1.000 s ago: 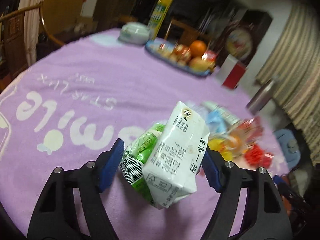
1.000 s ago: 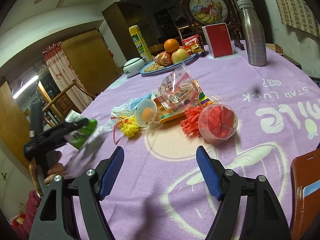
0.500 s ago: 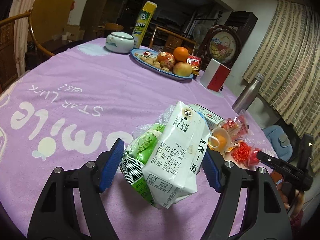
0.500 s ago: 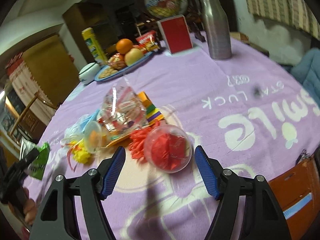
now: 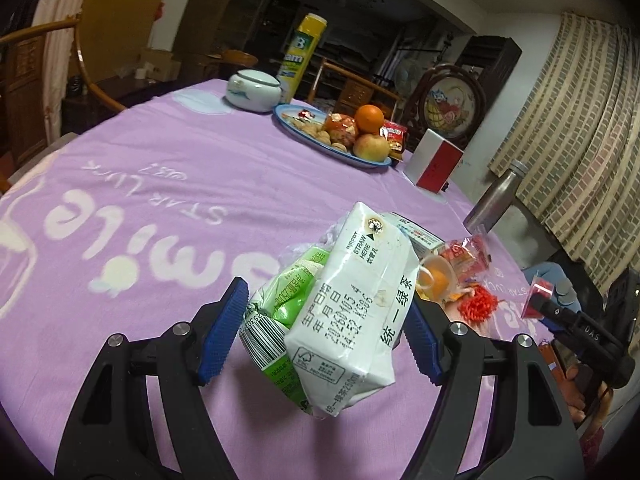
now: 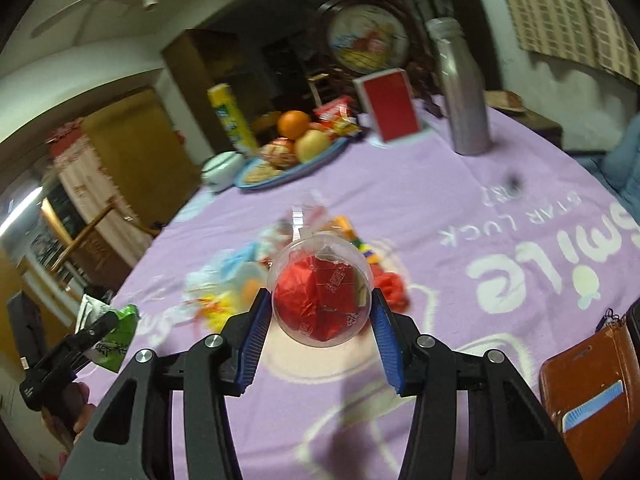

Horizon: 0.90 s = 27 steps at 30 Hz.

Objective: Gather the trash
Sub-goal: 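Carry the carton and clear ball to the red basket and release both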

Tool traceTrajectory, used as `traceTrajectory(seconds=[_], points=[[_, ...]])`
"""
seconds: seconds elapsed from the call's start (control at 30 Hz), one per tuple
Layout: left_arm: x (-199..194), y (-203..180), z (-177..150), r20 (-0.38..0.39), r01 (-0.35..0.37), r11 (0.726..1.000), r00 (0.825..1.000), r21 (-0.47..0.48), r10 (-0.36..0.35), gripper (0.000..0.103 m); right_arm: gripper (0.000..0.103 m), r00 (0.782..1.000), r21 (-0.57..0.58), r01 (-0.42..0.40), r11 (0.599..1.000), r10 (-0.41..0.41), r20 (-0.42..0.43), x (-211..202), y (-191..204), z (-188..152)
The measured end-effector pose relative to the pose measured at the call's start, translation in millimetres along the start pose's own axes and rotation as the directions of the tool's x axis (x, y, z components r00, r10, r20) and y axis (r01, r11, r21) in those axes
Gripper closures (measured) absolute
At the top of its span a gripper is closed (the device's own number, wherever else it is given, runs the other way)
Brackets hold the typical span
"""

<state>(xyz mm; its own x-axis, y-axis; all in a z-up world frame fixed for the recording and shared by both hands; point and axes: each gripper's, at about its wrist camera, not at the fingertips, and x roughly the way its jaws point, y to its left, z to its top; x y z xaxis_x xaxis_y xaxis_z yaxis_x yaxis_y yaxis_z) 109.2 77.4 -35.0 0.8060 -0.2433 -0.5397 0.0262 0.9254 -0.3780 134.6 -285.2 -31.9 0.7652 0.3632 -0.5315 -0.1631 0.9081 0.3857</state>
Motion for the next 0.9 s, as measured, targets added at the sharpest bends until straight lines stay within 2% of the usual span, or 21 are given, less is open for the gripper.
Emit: traceTrajectory(seconds=[0.13, 0.27, 0.33, 0.43, 0.53, 0.57, 0.63, 0.8, 0.83, 0.9], points=[[-38, 3, -9, 0.039, -0.045, 0.999, 0.998, -0.016, 0.046, 0.031, 0.053, 0.997, -0.04, -0.074, 0.996, 0.074, -0.008, -10, 21, -4], [-84, 16, -24, 0.079, -0.109, 0.992, 0.99, -0.07, 0.114, 0.031, 0.053, 0.985, -0.08, -0.17, 0.982, 0.168, -0.035, -16, 47, -15], [-108, 24, -34, 0.099, -0.154, 0.984, 0.982, -0.092, 0.163, 0.031, 0.053, 0.975, -0.107, -0.22, 0.97, 0.214, -0.059, -19, 63, -23], [-150, 41, -55, 0.124, -0.247, 0.959, 0.956, -0.14, 0.264, 0.031, 0.053, 0.958, -0.143, -0.281, 0.949, 0.269, -0.098, -21, 86, -33], [-192, 65, -83, 0.113, -0.347, 0.913, 0.92, -0.215, 0.376, 0.031, 0.053, 0.931, -0.195, -0.356, 0.914, 0.331, -0.152, -22, 120, -46], [-210, 79, -97, 0.095, -0.383, 0.887, 0.903, -0.259, 0.418, 0.031, 0.053, 0.925, -0.208, -0.373, 0.904, 0.343, -0.166, -22, 128, -49], [-227, 97, -116, 0.066, -0.421, 0.851, 0.885, -0.313, 0.461, 0.031, 0.053, 0.909, -0.239, -0.408, 0.881, 0.367, -0.2, -23, 150, -59], [-251, 148, -173, -0.086, -0.539, 0.717, 0.821, -0.443, 0.564, 0.026, 0.053, 0.861, -0.318, -0.493, 0.809, 0.402, -0.311, -20, 215, -87], [-253, 155, -181, -0.11, -0.551, 0.698, 0.814, -0.457, 0.571, 0.024, 0.053, 0.847, -0.334, -0.514, 0.79, 0.406, -0.344, -18, 232, -96], [-260, 174, -201, -0.174, -0.583, 0.642, 0.792, -0.497, 0.585, 0.019, 0.053, 0.827, -0.355, -0.541, 0.762, 0.407, -0.387, -15, 253, -108]])
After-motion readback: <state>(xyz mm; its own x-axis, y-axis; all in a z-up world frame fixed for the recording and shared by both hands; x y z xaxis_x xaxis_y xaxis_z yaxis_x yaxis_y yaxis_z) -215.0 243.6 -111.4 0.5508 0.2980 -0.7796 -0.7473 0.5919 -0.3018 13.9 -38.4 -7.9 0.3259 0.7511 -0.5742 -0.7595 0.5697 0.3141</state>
